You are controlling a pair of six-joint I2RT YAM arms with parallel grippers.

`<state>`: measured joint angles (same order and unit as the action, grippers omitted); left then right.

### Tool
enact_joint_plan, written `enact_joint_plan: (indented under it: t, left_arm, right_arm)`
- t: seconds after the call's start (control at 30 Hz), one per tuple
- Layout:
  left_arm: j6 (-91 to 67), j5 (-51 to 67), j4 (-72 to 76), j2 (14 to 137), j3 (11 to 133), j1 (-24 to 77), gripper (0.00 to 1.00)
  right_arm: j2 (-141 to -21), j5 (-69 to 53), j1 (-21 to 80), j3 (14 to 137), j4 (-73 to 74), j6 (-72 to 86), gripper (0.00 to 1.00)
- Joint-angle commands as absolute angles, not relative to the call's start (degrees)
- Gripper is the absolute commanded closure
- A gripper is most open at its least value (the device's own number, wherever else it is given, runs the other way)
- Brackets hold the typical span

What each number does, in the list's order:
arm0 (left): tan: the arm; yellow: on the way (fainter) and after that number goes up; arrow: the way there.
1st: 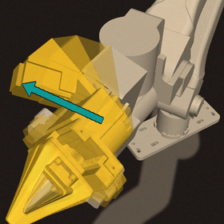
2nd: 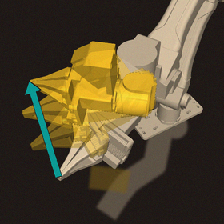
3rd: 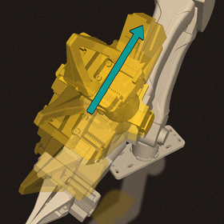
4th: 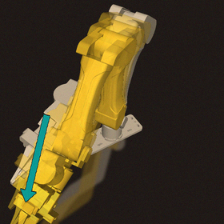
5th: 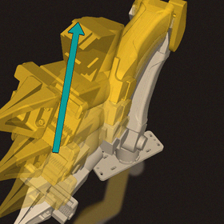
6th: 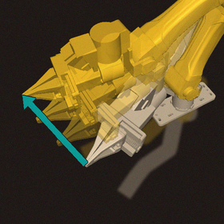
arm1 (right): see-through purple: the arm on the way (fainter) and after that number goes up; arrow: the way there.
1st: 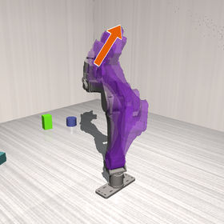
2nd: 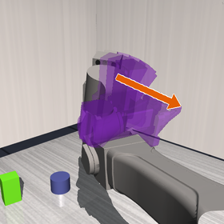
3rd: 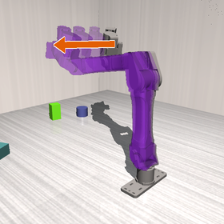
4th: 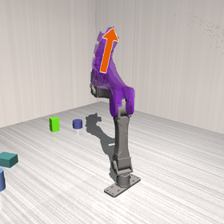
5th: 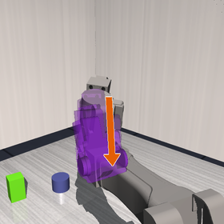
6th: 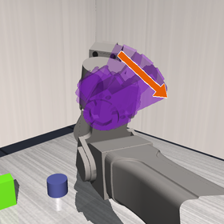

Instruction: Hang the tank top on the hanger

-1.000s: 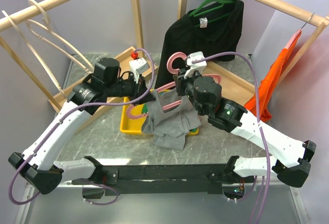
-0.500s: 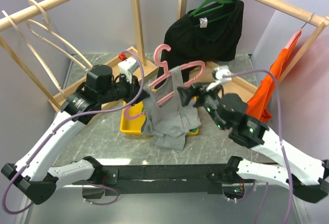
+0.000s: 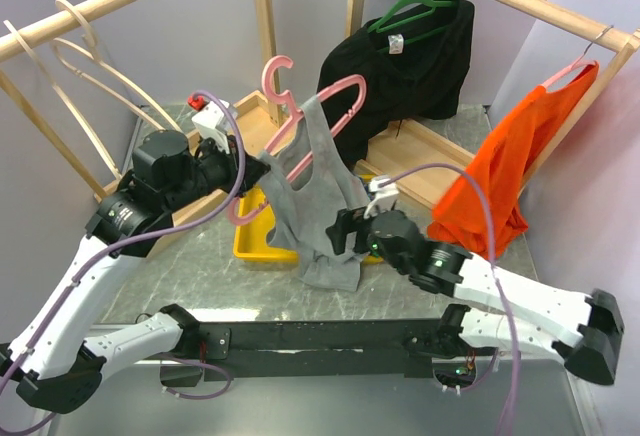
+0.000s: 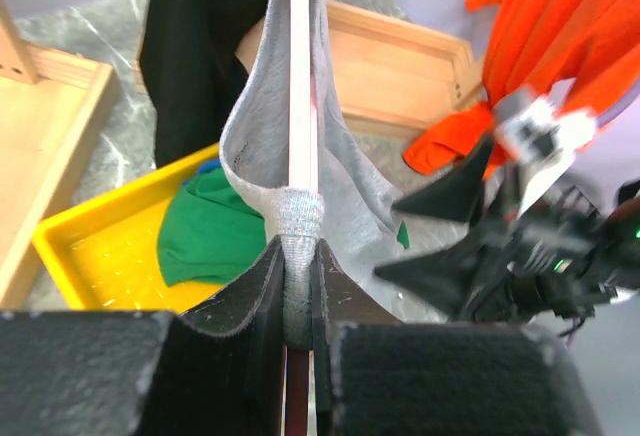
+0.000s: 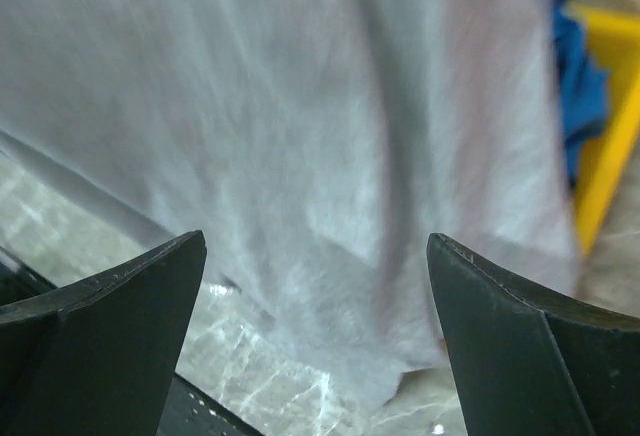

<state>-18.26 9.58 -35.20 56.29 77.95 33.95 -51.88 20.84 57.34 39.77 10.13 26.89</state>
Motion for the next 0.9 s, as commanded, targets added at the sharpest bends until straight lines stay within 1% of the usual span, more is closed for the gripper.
enact_joint_plan:
  t: [0.0, 0.2, 0.43, 0.57, 0.7, 0.87]
  left_arm:
    - [-19.51, 5.19, -33.75, 55.81, 82.43, 34.1, 0.99]
    - [-19.86, 3.43, -34.19, 57.04, 85.6, 34.1, 0.99]
    - [-19.86, 2.64, -34.1, 58.8, 87.45, 34.1, 0.99]
    - [-19.95, 2.9, -33.75, 59.15, 87.54, 34.1, 0.99]
    - [-19.95, 2.64, -33.66, 59.06, 87.71, 34.1, 0.99]
    - [-19.86, 2.46, -34.28, 59.33, 88.85, 34.1, 0.99]
  right_arm:
    - [-57.64, 21.79, 61.25, 40.95, 6.5, 29.0, 0.0]
    - [-63.71, 30.4, 66.43, 42.62, 8.61, 30.32, 0.0]
    - [-68.37, 41.12, 71.71, 44.82, 15.27, 32.95, 0.0]
    - [-71.19, 44.73, 71.89, 45.61, 17.67, 35.95, 0.0]
    - [-75.31, 45.44, 71.28, 46.67, 11.44, 33.32, 0.0]
    - [-80.24, 46.32, 69.61, 49.39, 8.53, 31.11, 0.0]
